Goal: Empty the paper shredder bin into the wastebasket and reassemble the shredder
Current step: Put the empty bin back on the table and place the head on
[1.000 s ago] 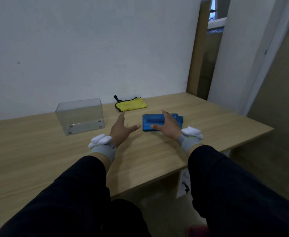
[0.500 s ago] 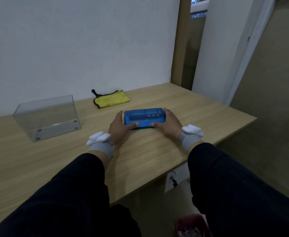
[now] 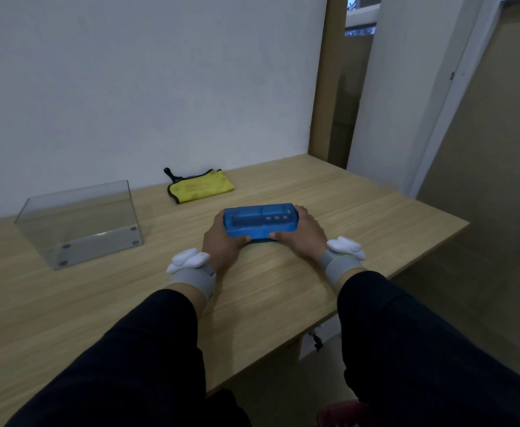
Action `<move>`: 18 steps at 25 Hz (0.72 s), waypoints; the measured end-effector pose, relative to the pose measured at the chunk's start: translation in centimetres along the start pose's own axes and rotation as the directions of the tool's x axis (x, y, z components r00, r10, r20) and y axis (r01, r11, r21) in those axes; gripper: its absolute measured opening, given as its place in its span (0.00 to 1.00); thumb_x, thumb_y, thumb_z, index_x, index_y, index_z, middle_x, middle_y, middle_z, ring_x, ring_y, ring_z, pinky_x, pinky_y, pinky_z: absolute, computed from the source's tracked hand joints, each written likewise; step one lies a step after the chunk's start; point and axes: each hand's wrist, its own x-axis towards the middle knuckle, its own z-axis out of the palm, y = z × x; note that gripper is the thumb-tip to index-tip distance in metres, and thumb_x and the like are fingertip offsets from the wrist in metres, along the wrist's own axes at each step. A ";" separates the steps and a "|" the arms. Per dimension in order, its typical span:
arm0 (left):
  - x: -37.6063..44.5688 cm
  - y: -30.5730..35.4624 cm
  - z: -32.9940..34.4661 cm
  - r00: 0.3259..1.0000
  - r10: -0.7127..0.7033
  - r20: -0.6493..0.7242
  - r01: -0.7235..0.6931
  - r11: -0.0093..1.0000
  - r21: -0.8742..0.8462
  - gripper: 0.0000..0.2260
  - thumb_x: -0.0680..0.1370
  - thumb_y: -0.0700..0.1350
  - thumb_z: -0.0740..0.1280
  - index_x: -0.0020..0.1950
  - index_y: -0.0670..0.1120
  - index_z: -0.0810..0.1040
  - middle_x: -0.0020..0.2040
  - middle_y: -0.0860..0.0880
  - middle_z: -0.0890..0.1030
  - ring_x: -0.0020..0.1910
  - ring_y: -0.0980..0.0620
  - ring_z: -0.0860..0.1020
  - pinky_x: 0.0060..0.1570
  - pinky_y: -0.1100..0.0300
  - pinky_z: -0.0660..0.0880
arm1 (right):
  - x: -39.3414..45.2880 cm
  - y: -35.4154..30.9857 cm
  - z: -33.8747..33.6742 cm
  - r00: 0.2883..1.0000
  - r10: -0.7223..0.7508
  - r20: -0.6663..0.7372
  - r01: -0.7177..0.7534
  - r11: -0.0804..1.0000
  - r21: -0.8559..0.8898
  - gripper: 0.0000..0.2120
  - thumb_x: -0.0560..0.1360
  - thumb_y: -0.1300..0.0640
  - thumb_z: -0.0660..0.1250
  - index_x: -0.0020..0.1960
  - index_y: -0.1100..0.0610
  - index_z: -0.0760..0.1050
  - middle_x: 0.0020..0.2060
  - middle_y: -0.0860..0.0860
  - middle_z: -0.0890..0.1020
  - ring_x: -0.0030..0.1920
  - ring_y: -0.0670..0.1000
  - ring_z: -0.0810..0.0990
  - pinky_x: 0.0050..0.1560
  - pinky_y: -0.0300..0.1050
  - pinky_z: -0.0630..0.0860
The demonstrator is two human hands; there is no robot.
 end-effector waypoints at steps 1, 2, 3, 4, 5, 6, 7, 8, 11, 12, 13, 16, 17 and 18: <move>0.0 0.0 -0.1 1.000 0.000 -0.001 0.000 1.000 0.000 0.38 0.70 0.48 0.75 0.75 0.47 0.59 0.70 0.48 0.71 0.66 0.49 0.70 0.53 0.67 0.62 | 0.0 -0.1 0.1 1.000 0.009 0.002 -0.009 0.999 0.035 0.45 0.63 0.41 0.77 0.73 0.52 0.61 0.66 0.53 0.73 0.65 0.56 0.72 0.65 0.54 0.70; 0.1 0.1 -0.5 1.000 0.003 -0.004 -0.003 1.000 -0.006 0.38 0.70 0.48 0.75 0.75 0.47 0.59 0.70 0.48 0.71 0.66 0.48 0.70 0.53 0.67 0.62 | 0.0 -0.4 0.2 1.000 0.009 0.003 -0.009 0.997 0.076 0.46 0.63 0.42 0.77 0.74 0.53 0.60 0.66 0.54 0.72 0.65 0.56 0.72 0.66 0.54 0.70; 0.2 0.2 -0.9 1.000 0.012 -0.010 -0.013 1.000 -0.011 0.38 0.70 0.48 0.75 0.75 0.47 0.59 0.70 0.47 0.71 0.66 0.48 0.71 0.53 0.66 0.62 | 0.0 -0.7 0.3 1.000 0.004 0.002 -0.004 0.993 0.119 0.46 0.63 0.43 0.78 0.74 0.53 0.60 0.66 0.54 0.72 0.65 0.55 0.72 0.66 0.53 0.70; 0.3 0.3 -1.3 0.999 0.027 -0.020 -0.027 1.000 -0.009 0.37 0.70 0.48 0.75 0.75 0.47 0.60 0.69 0.47 0.71 0.65 0.48 0.71 0.53 0.66 0.62 | 0.1 -1.1 0.4 1.000 -0.004 -0.002 0.004 0.988 0.155 0.46 0.63 0.45 0.79 0.74 0.54 0.60 0.66 0.54 0.72 0.64 0.55 0.73 0.65 0.52 0.71; 0.5 0.5 -1.9 0.999 0.043 -0.033 -0.043 0.999 -0.004 0.36 0.70 0.47 0.75 0.74 0.47 0.61 0.68 0.47 0.72 0.64 0.48 0.72 0.52 0.67 0.63 | 0.3 -1.7 0.3 1.000 -0.013 -0.007 0.015 0.983 0.183 0.46 0.63 0.46 0.79 0.74 0.55 0.61 0.66 0.54 0.72 0.64 0.54 0.73 0.65 0.50 0.71; 0.7 0.7 -2.5 0.997 0.059 -0.047 -0.059 0.998 0.001 0.35 0.70 0.47 0.75 0.73 0.47 0.63 0.67 0.47 0.73 0.62 0.49 0.73 0.50 0.69 0.63 | 0.5 -2.3 0.2 1.000 -0.026 -0.008 0.027 0.979 0.202 0.45 0.63 0.47 0.79 0.73 0.55 0.61 0.66 0.54 0.72 0.63 0.54 0.73 0.63 0.48 0.72; 0.8 0.9 -3.3 0.995 0.076 -0.064 -0.076 0.997 0.003 0.34 0.70 0.46 0.75 0.72 0.46 0.64 0.66 0.47 0.74 0.58 0.51 0.73 0.47 0.71 0.63 | 0.7 -3.2 0.2 0.999 -0.045 -0.009 0.046 0.976 0.215 0.45 0.63 0.47 0.79 0.73 0.55 0.61 0.66 0.54 0.72 0.63 0.54 0.74 0.62 0.47 0.72; 1.0 1.2 -4.1 0.993 0.091 -0.076 -0.091 0.996 -0.001 0.34 0.69 0.46 0.76 0.72 0.46 0.65 0.64 0.47 0.75 0.54 0.54 0.72 0.45 0.73 0.63 | 0.8 -3.9 0.1 0.998 -0.059 -0.016 0.061 0.973 0.221 0.44 0.63 0.48 0.79 0.73 0.55 0.62 0.65 0.54 0.72 0.62 0.54 0.74 0.61 0.46 0.73; 1.7 1.9 -6.5 0.989 0.104 -0.102 -0.107 0.994 -0.018 0.34 0.69 0.45 0.76 0.71 0.47 0.66 0.58 0.51 0.75 0.53 0.55 0.73 0.45 0.70 0.66 | 1.2 -6.3 0.2 0.994 -0.100 -0.048 0.109 0.959 0.261 0.42 0.64 0.49 0.79 0.71 0.55 0.64 0.64 0.54 0.72 0.60 0.53 0.75 0.56 0.42 0.72; 1.8 2.0 -7.5 0.987 0.108 -0.116 -0.110 0.994 -0.015 0.34 0.69 0.45 0.76 0.71 0.47 0.66 0.58 0.52 0.75 0.55 0.53 0.75 0.46 0.69 0.66 | 1.3 -7.2 0.3 0.992 -0.114 -0.049 0.123 0.953 0.276 0.41 0.64 0.49 0.79 0.71 0.56 0.64 0.64 0.54 0.73 0.60 0.53 0.75 0.55 0.42 0.72; 1.8 2.1 -8.4 0.986 0.111 -0.128 -0.113 0.994 -0.004 0.34 0.69 0.46 0.76 0.71 0.46 0.66 0.59 0.51 0.76 0.57 0.52 0.75 0.47 0.69 0.66 | 1.4 -8.0 0.5 0.990 -0.129 -0.049 0.138 0.950 0.281 0.41 0.64 0.49 0.79 0.71 0.56 0.64 0.63 0.53 0.73 0.60 0.53 0.75 0.56 0.42 0.72; 1.8 2.3 -10.8 0.978 0.137 -0.154 -0.134 0.991 0.030 0.32 0.70 0.46 0.75 0.71 0.44 0.66 0.62 0.47 0.76 0.52 0.54 0.73 0.50 0.64 0.67 | 1.9 -10.4 0.9 0.984 -0.172 -0.043 0.177 0.950 0.258 0.44 0.64 0.47 0.79 0.73 0.57 0.62 0.64 0.52 0.71 0.64 0.54 0.72 0.59 0.42 0.71; 1.8 2.4 -11.7 0.975 0.146 -0.166 -0.143 0.989 0.035 0.32 0.70 0.46 0.75 0.70 0.44 0.66 0.61 0.48 0.76 0.52 0.54 0.73 0.50 0.63 0.68 | 2.0 -11.2 1.2 0.983 -0.180 -0.031 0.182 0.951 0.250 0.45 0.65 0.46 0.78 0.74 0.56 0.60 0.67 0.54 0.70 0.66 0.55 0.71 0.61 0.43 0.69; 1.9 2.5 -12.6 0.973 0.148 -0.176 -0.143 0.989 0.039 0.32 0.70 0.46 0.75 0.70 0.44 0.66 0.60 0.49 0.76 0.53 0.53 0.73 0.50 0.63 0.67 | 2.2 -12.1 1.4 0.982 -0.188 -0.025 0.189 0.951 0.246 0.46 0.65 0.46 0.78 0.75 0.56 0.58 0.68 0.55 0.68 0.67 0.55 0.70 0.61 0.43 0.68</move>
